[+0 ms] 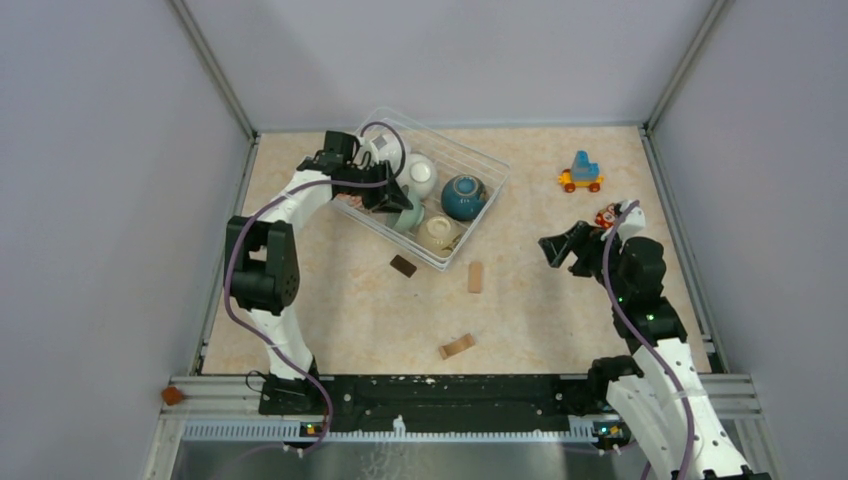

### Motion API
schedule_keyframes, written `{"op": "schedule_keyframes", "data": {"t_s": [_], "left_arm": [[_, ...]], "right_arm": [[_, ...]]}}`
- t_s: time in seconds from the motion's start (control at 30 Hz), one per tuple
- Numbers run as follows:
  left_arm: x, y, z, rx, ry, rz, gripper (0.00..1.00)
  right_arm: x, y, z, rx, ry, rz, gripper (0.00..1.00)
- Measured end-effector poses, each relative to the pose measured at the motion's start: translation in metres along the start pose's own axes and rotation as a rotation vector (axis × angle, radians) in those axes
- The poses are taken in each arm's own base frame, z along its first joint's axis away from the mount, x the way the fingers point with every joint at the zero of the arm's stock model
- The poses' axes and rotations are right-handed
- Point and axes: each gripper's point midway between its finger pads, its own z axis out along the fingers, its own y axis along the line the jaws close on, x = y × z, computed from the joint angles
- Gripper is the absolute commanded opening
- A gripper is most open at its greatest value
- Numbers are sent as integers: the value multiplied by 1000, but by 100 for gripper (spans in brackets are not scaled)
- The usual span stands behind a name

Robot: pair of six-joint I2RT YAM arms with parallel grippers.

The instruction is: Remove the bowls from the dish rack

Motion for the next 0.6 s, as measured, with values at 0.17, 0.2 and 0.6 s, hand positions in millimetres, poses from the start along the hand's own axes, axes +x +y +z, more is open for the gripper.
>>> {"op": "schedule_keyframes", "data": {"t_s": [0.17, 0.2, 0.6], "left_arm": [[-1, 0, 0, -4, -6, -10, 56], [-2, 0, 1, -5, -8, -13, 55], [9, 5, 15, -75, 3, 12, 32]], "right_arm": [[-4, 3, -1, -4, -8, -3, 86], [-4, 3, -1, -4, -8, -3, 86], [-5, 3, -3, -6, -13, -6, 86]]}}
